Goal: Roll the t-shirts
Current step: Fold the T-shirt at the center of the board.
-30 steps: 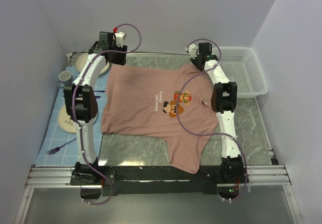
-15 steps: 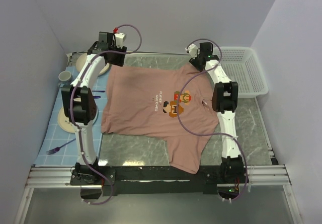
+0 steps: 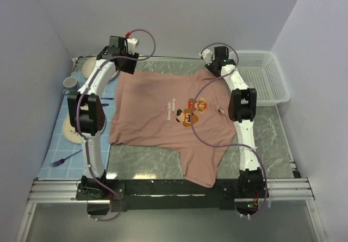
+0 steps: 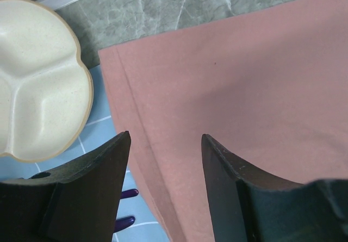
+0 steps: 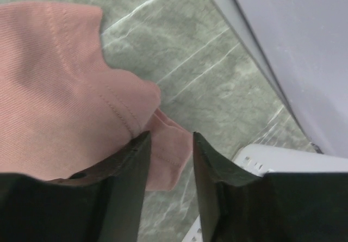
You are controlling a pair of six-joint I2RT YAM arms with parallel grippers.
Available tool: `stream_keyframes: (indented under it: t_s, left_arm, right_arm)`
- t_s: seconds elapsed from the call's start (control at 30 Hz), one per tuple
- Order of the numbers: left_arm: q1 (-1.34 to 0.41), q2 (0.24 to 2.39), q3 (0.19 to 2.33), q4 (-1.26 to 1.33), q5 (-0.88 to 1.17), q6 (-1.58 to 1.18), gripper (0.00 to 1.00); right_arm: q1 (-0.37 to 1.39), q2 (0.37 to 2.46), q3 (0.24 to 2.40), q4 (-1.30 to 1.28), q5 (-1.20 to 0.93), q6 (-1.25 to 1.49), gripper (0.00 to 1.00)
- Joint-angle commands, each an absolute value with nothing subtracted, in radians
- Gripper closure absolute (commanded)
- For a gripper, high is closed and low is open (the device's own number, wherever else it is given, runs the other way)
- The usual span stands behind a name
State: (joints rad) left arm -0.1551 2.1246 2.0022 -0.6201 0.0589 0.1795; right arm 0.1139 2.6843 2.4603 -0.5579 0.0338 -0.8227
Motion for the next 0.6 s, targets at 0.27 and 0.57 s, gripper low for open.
stream_keyframes:
  t_s: [0.27,0.57]
  left_arm:
    - [-0.16,2.052,1.983,-0.64,0.045,0.199,0.39]
    - [-0.16,2.056,1.97,-0.638,0.04,0.201,0.39]
  right_arm:
    - [0.118,2.671,2.497,-0.746,0.014,-0.739,0.53]
    - [0.117,2.675,2.496,-0.796,-0.04,-0.781,0.71]
